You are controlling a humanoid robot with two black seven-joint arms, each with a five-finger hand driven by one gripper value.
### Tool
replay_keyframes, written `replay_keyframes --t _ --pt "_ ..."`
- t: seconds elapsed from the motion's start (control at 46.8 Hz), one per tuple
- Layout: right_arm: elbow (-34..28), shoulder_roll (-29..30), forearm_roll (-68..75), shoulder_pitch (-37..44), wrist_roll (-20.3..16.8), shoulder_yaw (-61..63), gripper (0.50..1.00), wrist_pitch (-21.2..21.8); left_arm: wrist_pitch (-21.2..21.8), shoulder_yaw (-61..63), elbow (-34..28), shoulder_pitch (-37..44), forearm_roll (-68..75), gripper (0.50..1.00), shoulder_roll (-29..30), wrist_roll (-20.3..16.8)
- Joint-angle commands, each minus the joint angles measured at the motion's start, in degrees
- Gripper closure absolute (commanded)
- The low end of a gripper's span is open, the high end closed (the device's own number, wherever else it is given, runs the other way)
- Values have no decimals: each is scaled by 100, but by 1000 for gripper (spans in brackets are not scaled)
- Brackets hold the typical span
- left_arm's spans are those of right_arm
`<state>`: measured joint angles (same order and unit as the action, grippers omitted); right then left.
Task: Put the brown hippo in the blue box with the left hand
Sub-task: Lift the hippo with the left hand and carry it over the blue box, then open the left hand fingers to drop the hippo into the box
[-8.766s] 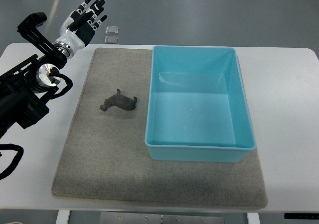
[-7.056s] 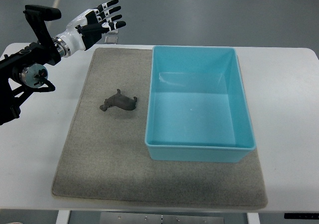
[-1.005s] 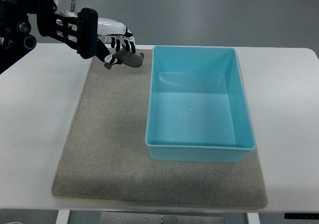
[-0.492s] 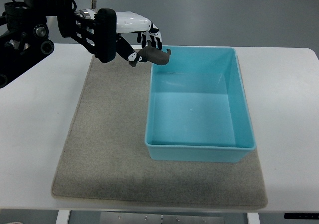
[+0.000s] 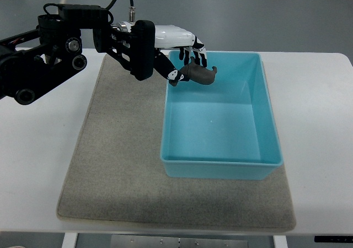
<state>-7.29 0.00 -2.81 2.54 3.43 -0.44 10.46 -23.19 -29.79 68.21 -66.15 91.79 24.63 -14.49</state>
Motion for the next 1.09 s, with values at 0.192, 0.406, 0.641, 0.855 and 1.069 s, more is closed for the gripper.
replay_keyframes --t 0.192,0.406,0.641,0.855,1.069 --pt "0 0 0 1 0 0 564 0 -2 35 0 23 -47 1000 -301 8" --pt "0 0 0 1 0 0 564 0 -2 44 -9 111 -47 817 -362 -1" --pt "0 0 0 1 0 0 564 0 7 17 -18 155 -187 729 -362 -1" --pt "0 0 0 1 0 0 564 0 -2 35 -18 155 -302 724 -362 -1" --pt "0 0 0 1 0 0 564 0 7 -9 -132 155 -311 724 -336 -1"
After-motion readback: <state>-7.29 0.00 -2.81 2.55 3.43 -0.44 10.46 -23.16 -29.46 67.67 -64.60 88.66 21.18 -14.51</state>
